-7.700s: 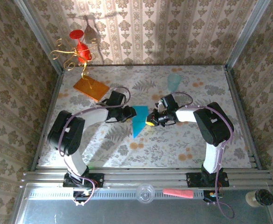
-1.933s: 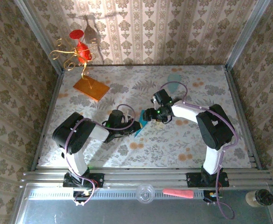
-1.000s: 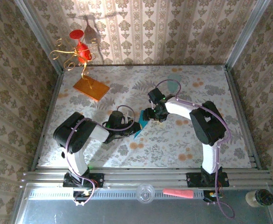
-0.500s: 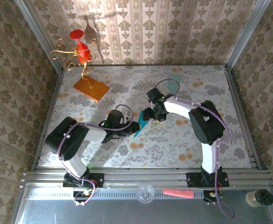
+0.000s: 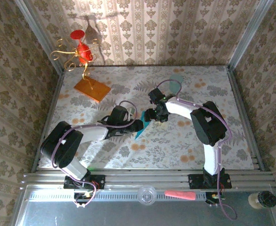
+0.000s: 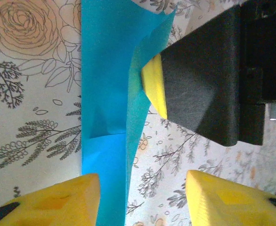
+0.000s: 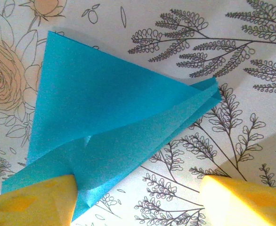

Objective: Fold a paper plane with a square sheet of paper (pick it up from the middle)

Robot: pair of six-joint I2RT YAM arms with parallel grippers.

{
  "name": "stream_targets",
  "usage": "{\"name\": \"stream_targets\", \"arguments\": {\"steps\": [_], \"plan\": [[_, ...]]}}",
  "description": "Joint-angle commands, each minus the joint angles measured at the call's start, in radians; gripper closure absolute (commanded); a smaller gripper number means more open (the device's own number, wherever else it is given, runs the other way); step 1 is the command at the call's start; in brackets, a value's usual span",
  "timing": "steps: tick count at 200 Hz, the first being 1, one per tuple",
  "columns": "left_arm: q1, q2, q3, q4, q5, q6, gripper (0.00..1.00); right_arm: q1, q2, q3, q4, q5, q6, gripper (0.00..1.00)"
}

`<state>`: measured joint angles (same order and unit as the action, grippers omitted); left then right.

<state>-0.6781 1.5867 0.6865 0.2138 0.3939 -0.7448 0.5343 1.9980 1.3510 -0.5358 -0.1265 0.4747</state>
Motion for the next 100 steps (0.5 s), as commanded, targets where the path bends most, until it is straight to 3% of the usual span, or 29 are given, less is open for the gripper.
{"name": "stream_targets", "arguments": {"steps": [1, 52, 100], "plan": [[-0.009, 0.017, 0.056, -0.119, -0.044, 0.106, 0.46, 0.003, 0.088, -0.014, 0.019, 0.016, 0.005, 0.26], [-0.017, 0.077, 0.105, -0.167, -0.031, 0.147, 0.45, 0.001, 0.087, -0.012, 0.014, 0.013, 0.007, 0.26], [-0.013, 0.104, 0.12, -0.188, -0.042, 0.145, 0.58, 0.001, 0.088, -0.012, 0.013, 0.011, 0.007, 0.26]]}}
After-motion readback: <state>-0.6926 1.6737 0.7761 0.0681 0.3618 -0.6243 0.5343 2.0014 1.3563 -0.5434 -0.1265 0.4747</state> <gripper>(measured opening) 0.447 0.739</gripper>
